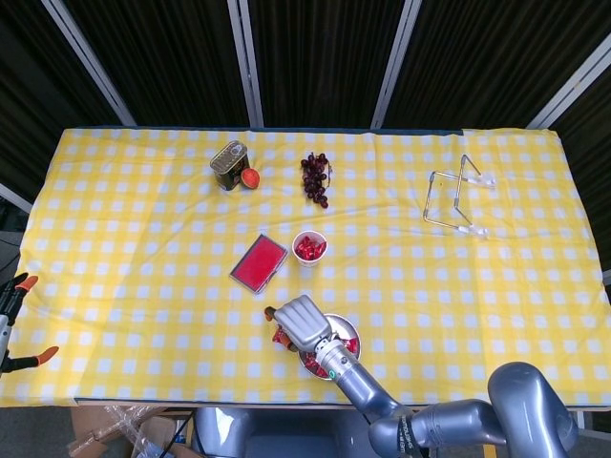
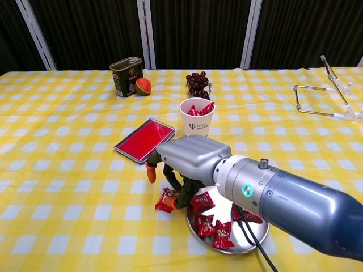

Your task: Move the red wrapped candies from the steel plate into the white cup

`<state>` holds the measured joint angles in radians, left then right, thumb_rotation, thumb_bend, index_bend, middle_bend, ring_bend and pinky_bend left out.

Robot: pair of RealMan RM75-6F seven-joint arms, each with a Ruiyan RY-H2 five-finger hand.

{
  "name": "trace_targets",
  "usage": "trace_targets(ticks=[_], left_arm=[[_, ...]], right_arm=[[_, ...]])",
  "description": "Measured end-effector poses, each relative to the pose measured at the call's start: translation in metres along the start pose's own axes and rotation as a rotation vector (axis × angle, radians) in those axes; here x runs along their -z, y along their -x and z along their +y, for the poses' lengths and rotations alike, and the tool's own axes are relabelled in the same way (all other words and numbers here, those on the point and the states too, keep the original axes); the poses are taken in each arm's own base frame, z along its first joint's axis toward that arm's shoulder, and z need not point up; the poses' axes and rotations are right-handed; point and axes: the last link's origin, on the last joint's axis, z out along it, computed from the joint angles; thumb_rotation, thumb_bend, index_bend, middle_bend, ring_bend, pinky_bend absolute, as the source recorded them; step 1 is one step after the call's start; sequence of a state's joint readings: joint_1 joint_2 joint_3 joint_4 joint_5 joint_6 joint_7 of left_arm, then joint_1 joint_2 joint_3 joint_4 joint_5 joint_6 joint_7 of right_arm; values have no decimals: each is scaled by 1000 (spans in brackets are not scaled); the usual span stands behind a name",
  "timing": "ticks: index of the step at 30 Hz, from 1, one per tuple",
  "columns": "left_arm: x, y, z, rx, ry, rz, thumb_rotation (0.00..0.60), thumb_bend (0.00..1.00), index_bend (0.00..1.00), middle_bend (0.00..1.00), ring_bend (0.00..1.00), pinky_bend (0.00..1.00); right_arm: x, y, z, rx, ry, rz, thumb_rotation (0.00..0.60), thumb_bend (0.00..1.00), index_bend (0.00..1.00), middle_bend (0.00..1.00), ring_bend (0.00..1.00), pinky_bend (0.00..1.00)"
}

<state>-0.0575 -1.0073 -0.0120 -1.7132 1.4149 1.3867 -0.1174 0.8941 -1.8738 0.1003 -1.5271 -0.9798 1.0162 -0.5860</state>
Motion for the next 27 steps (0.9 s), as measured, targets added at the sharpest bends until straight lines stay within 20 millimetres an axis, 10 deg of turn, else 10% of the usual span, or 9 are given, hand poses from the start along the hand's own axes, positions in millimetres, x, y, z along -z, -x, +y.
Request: trace_targets(ticks=[27], left_arm=[[-1,0,0,2,-2,1,600,25,0,0,0,0]], right_arm=[[5,14,14,2,21,-33,600,383,496,691,802,914]])
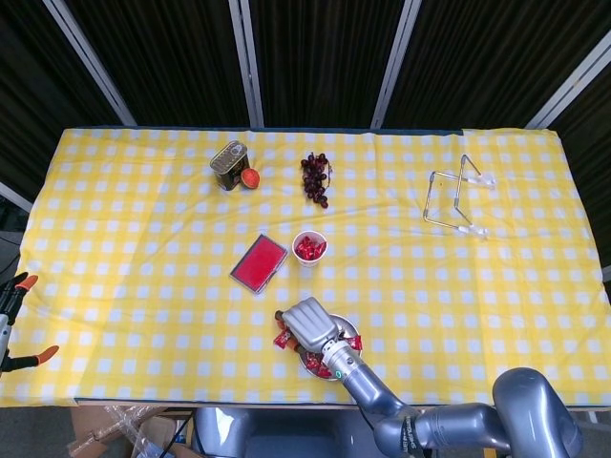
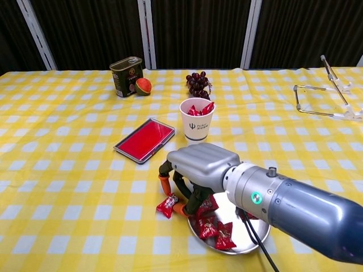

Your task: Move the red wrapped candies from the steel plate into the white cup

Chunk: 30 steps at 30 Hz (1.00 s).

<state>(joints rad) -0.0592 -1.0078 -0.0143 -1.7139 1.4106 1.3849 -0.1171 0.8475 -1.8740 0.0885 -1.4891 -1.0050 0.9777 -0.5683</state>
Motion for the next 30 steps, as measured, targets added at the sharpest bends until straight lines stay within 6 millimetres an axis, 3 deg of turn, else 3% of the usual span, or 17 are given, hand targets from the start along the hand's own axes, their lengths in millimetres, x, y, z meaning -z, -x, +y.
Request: trace_targets(ticks=[17,30], left_arm=[[0,0,0,1,0,0,600,25,0,0,0,0],[0,0,0,2,1,0,600,25,0,0,0,0]], right_arm=[[1,1,-5,-22,-10,0,600,412,533,691,802,914],[3,-13,-6,-54,-8,29,600,425,534,691,802,914]])
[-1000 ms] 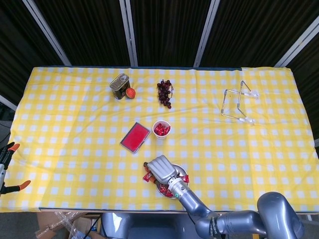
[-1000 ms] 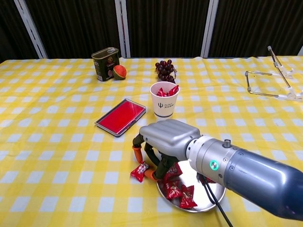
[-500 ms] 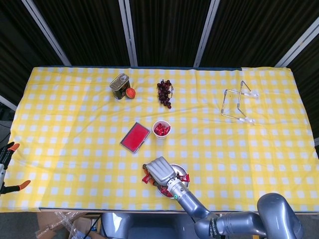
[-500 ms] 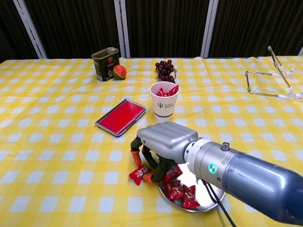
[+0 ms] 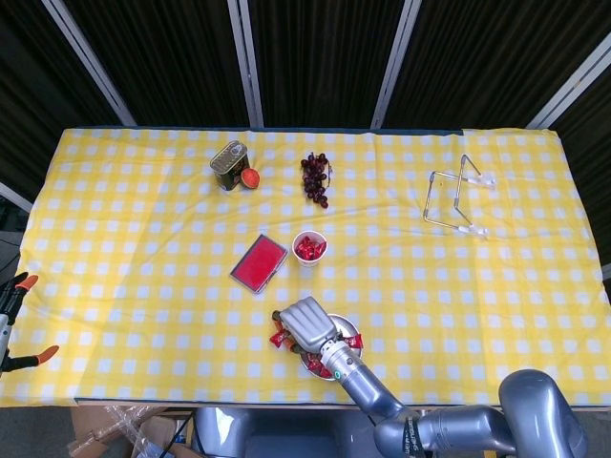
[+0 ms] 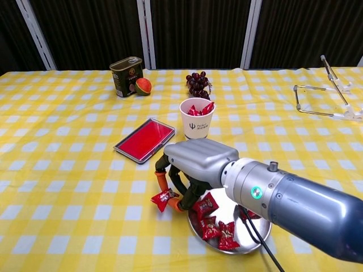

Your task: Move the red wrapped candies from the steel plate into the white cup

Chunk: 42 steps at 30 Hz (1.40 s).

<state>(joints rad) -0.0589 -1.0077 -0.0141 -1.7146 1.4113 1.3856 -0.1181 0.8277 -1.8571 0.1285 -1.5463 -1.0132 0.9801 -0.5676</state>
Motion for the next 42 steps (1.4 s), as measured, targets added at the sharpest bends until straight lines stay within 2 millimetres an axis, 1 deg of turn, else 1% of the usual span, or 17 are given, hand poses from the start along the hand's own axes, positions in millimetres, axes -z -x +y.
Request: trace_targets(ticks=[4,8,14,18,20,23,24,30,33,38,42], left_arm=[[0,0,0,0,1,-1,600,25,0,0,0,0],[0,0,0,0,1,0,600,25,0,0,0,0],[1,0,0,2,1,-1,600,25,0,0,0,0],[0,0,1,2,1,-3,600,25,0,0,0,0],[0,1,1,1,1,-4,600,25,0,0,0,0],[0,1,1,-1,0,-4,600,26,0,0,0,0],[0,1,1,-1,0,-4,600,26,0,0,0,0],[0,2,1,-5,-3,-7,600,25,0,0,0,0],[-1,2,1,-5,-5,-8,600,25,0,0,0,0],[-1,3,1,-7,-9,-8,600,25,0,0,0,0],[-2,3,1,-7,-11,-10,600,25,0,0,0,0]], right_arm=[[0,-10,-2,-13,-2,25,600,425,534,691,801,914],[-1,-25,-3,-29,1,66,600,426,534,691,802,914],[-6,-58,3,-37,14,174,600,425,534,691,802,914],[-10,-81,13,-36,34,269,600,425,534,691,802,914],[-12,-87,20,-25,46,300,600,425,534,691,802,914],[-16,-97,34,-7,74,346,600,425,534,691,802,914],[-18,-102,42,0,92,364,600,425,533,691,802,914],[-24,-113,68,21,155,407,600,424,534,691,802,914],[-28,-114,81,24,184,412,600,425,534,691,801,914],[-33,-111,95,29,221,397,600,425,534,691,802,914],[-37,-103,102,30,236,367,600,425,534,691,801,914]])
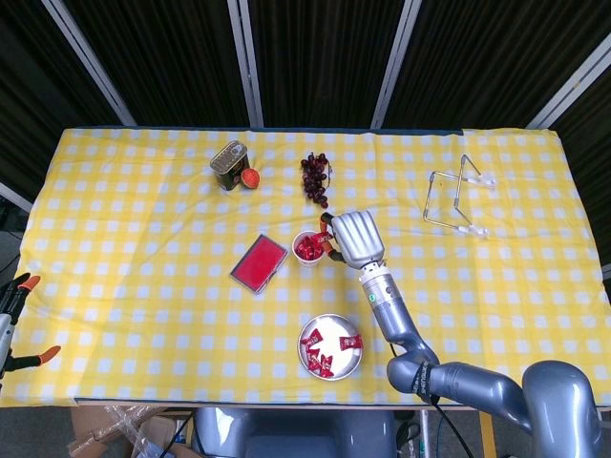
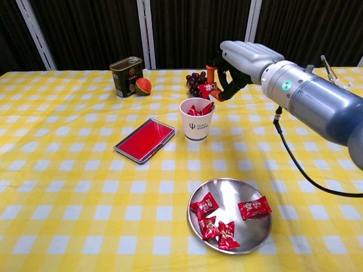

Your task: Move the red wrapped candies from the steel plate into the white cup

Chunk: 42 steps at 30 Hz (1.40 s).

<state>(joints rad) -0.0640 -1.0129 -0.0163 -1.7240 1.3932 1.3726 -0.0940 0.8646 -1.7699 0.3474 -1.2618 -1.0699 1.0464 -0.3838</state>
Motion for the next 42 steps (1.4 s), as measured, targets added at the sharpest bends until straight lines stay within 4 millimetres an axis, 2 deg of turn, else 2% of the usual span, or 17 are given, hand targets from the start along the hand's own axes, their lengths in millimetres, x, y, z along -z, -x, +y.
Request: trace_targets(ticks=[14,21,28,42], left_arm=[[0,0,1,-1,2,-1,600,25,0,0,0,0],[0,0,1,-2,2,1,600,25,0,0,0,0],[-1,0,1,0,2,0,600,25,0,0,0,0],[0,0,1,-2,4,2,600,26,0,0,0,0]], right_arm=[[3,16,0,10,0,-39,600,425,533,691,798,914],[2,17,-2,12,-2,-35,600,430,417,691,790,914],[2,14,-3,6,-5,-21,600,431,349,691,789,914],[14,-1,2,2,-9,4,600,430,344,691,789,914]])
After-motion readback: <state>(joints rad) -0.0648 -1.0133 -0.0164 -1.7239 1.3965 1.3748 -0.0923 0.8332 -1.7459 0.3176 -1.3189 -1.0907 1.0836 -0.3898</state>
